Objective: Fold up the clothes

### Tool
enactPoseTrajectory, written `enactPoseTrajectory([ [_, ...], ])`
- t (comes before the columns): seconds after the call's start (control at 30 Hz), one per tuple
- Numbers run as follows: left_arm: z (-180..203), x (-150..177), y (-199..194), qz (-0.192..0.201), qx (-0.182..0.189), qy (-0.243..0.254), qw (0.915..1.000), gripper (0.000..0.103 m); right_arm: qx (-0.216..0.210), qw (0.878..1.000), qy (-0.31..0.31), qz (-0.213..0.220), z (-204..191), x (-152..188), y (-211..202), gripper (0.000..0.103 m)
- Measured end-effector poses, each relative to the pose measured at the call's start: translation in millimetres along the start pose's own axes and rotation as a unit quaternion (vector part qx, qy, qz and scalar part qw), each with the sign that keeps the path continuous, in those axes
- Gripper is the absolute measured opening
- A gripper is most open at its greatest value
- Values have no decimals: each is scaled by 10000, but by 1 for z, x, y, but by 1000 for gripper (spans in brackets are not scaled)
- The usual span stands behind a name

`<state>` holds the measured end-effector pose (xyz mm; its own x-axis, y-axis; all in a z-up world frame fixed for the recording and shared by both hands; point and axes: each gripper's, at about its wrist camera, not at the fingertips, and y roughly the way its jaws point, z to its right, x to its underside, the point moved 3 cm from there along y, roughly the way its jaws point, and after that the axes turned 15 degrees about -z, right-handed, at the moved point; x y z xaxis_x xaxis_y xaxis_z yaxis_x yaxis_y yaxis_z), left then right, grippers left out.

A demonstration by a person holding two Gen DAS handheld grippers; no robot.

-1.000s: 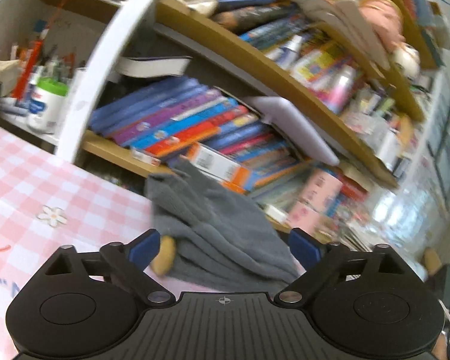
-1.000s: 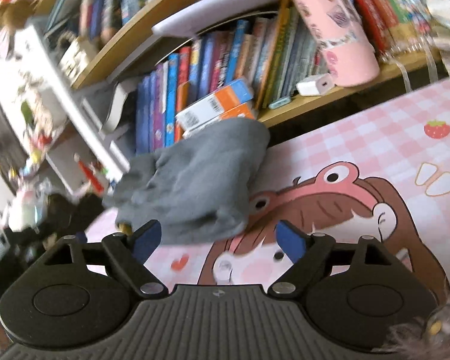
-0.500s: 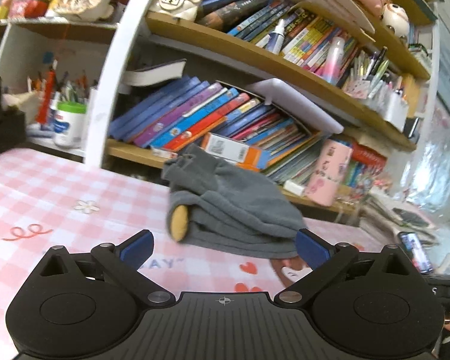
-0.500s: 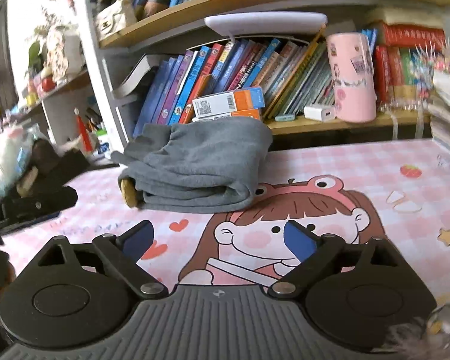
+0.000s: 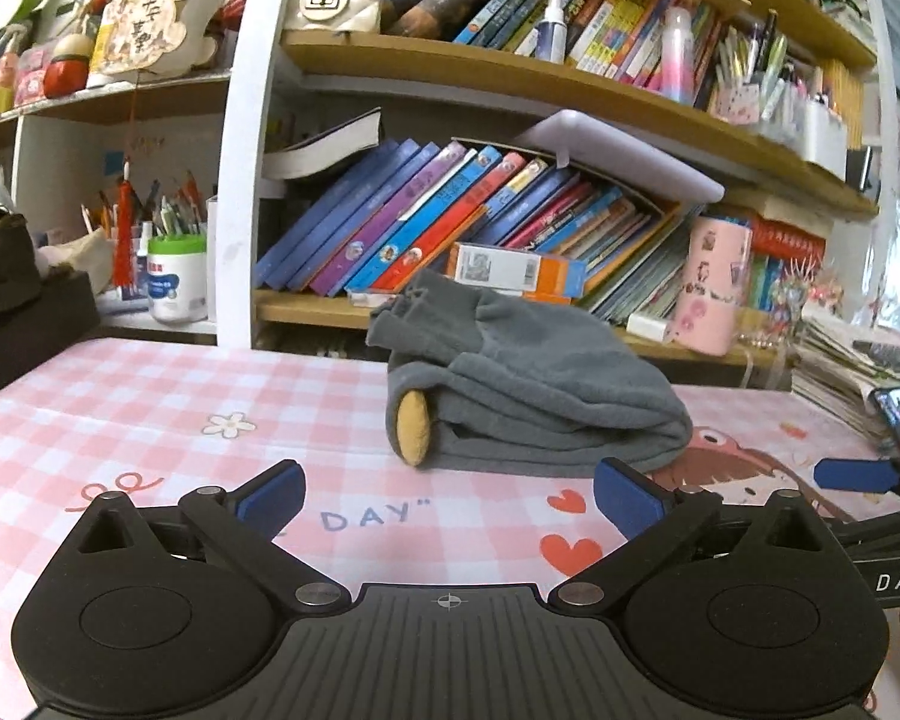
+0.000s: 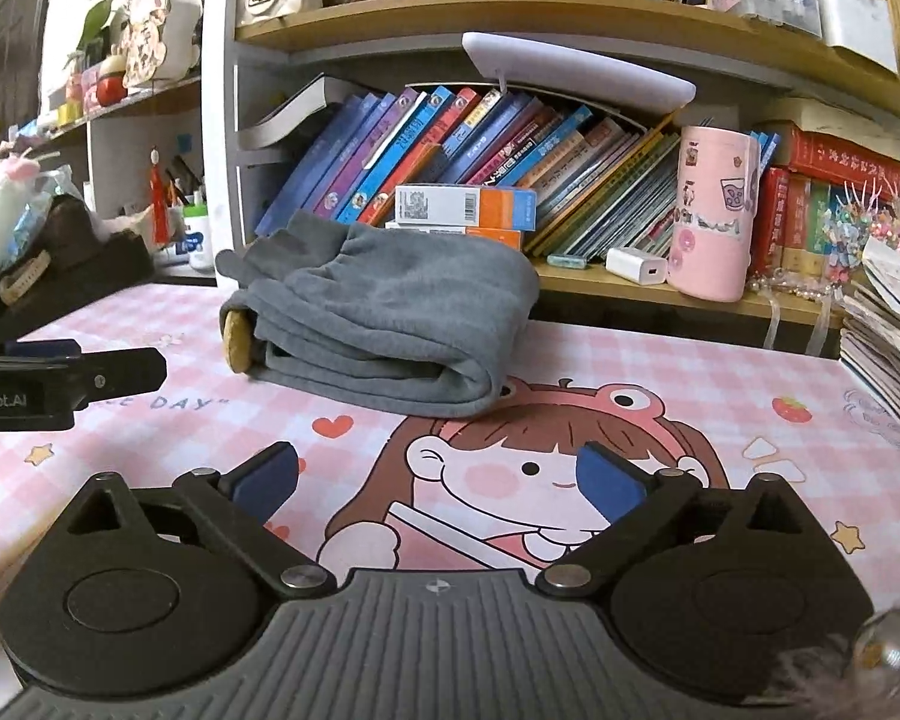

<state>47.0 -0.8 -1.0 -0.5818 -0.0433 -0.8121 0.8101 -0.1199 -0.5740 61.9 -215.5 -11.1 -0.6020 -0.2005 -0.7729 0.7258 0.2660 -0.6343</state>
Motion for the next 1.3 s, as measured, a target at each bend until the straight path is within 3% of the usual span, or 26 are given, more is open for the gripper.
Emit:
enactPoseTrajectory([
  [1.3, 3, -1, 5, -151, -50, 93, 9998, 103, 48, 9997, -114, -190, -3, -3, 4, 103],
])
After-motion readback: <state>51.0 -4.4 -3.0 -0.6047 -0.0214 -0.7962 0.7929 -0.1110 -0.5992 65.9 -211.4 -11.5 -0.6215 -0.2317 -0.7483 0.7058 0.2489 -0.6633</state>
